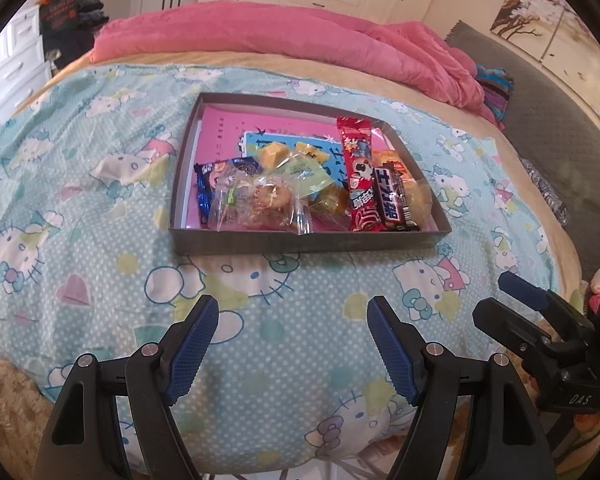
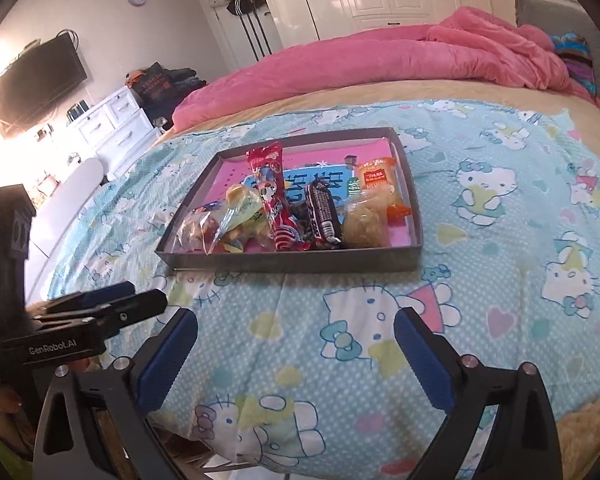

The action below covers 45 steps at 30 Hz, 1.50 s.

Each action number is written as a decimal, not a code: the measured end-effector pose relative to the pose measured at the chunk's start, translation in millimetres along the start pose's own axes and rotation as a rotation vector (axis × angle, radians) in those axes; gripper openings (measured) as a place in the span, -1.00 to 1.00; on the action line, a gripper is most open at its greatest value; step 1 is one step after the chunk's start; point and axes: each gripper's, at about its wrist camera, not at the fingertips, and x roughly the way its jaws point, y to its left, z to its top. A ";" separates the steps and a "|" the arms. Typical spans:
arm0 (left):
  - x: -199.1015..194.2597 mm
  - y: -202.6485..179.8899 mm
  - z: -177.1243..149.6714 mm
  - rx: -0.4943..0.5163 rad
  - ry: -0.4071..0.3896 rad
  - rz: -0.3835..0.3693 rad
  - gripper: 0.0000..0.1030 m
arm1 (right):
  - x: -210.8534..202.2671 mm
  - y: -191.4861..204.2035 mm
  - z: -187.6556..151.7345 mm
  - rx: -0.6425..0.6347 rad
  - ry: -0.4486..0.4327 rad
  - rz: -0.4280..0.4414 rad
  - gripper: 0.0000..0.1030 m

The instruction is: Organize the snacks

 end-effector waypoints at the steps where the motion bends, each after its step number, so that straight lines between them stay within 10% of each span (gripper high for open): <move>1: -0.9 -1.1 0.0 0.006 -0.003 0.002 0.52 | -2.3 1.5 -1.2 -0.009 -0.008 -0.013 0.93; 45: -2.7 -8.4 0.1 0.040 -0.008 0.028 0.52 | -0.4 -9.4 -4.2 0.031 -0.006 -0.031 0.96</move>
